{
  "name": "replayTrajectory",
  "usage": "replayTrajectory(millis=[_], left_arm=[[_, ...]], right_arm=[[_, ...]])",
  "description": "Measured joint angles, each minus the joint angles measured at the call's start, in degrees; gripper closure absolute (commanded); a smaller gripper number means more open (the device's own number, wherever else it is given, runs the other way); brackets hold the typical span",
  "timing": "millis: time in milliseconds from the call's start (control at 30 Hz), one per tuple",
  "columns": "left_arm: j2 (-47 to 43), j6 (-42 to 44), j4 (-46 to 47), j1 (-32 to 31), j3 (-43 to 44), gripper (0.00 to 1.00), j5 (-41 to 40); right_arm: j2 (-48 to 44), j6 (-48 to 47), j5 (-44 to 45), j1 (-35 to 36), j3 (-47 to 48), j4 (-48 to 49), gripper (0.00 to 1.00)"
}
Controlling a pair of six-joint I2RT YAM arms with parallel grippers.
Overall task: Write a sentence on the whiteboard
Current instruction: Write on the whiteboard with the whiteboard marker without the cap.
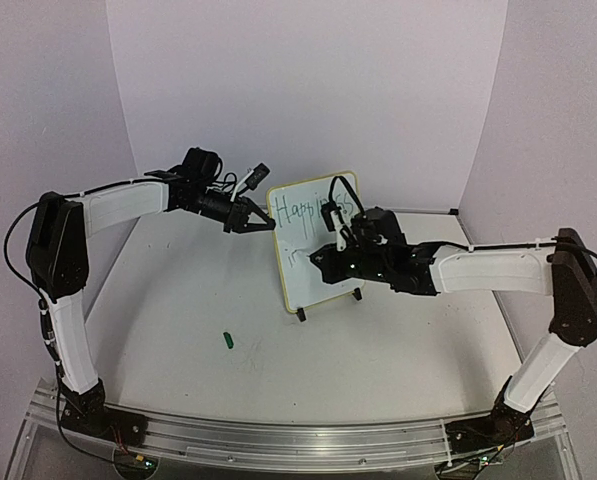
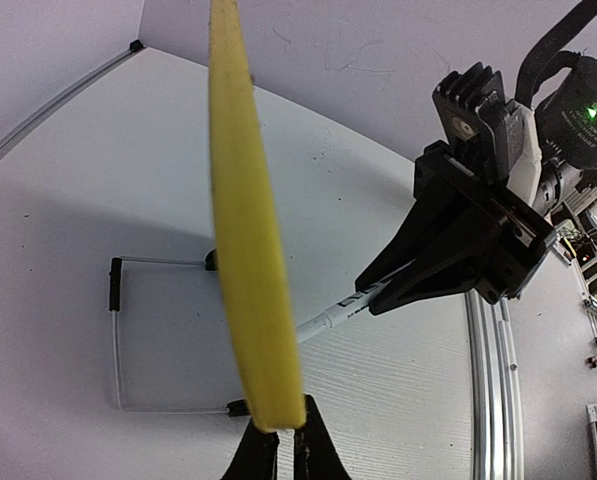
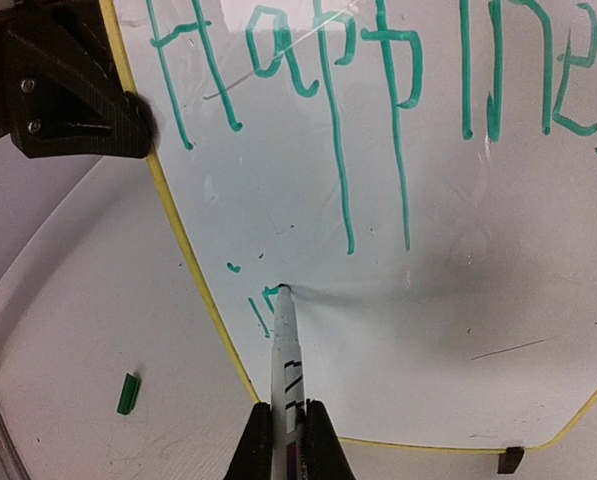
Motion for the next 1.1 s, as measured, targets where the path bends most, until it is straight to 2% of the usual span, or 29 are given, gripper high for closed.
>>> replayTrajectory(millis=[833,1100], left_arm=[[0.01,0.01,-0.03,0.0,0.0,1.0,0.06],[-0.02,0.02,-0.04,-0.02,0.0,1.0,0.07]], right_arm=[[-0.41,1.57,0.92,0.03,-4.79,0.42,1.0],[-5.65,1.73,1.21,-0.09,-6.06,0.37,1.0]])
